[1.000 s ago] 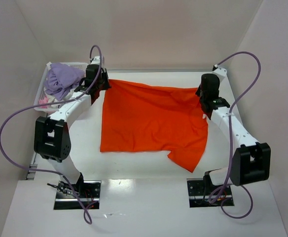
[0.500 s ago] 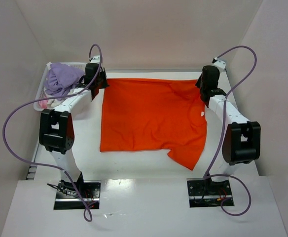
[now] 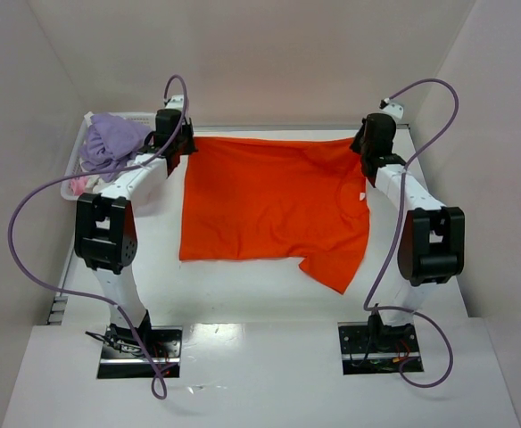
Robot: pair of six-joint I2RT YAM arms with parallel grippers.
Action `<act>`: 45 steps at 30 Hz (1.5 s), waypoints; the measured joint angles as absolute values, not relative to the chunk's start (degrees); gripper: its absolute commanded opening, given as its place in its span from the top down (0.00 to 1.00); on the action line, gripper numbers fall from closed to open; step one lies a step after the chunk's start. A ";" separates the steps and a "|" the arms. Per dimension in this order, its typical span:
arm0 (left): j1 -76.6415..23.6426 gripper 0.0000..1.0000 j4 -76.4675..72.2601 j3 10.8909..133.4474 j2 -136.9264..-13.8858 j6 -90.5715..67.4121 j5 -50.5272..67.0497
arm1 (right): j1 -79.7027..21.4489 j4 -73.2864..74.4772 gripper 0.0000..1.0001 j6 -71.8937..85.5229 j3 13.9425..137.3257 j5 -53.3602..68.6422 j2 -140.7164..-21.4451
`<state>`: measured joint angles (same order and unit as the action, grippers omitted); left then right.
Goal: Fold and stack the t-shirts
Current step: Flatten out the tshirt, then fold the flattened tshirt in 1/3 of the way
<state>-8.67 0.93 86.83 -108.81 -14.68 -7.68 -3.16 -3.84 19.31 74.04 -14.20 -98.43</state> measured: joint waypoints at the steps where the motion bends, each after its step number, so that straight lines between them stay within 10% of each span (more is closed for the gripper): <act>1: -8.67 1.00 0.75 86.54 -108.79 -14.59 -7.79 | -3.16 -3.86 0.99 19.40 74.02 -13.89 -98.43; 45: -10.15 1.00 4.29 77.93 -108.75 -13.67 -11.73 | -3.03 -2.92 0.99 21.08 67.22 -9.58 -100.03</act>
<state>-10.15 4.29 77.93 -108.75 -13.67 -11.73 -3.03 -2.92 21.08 67.22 -9.58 -100.03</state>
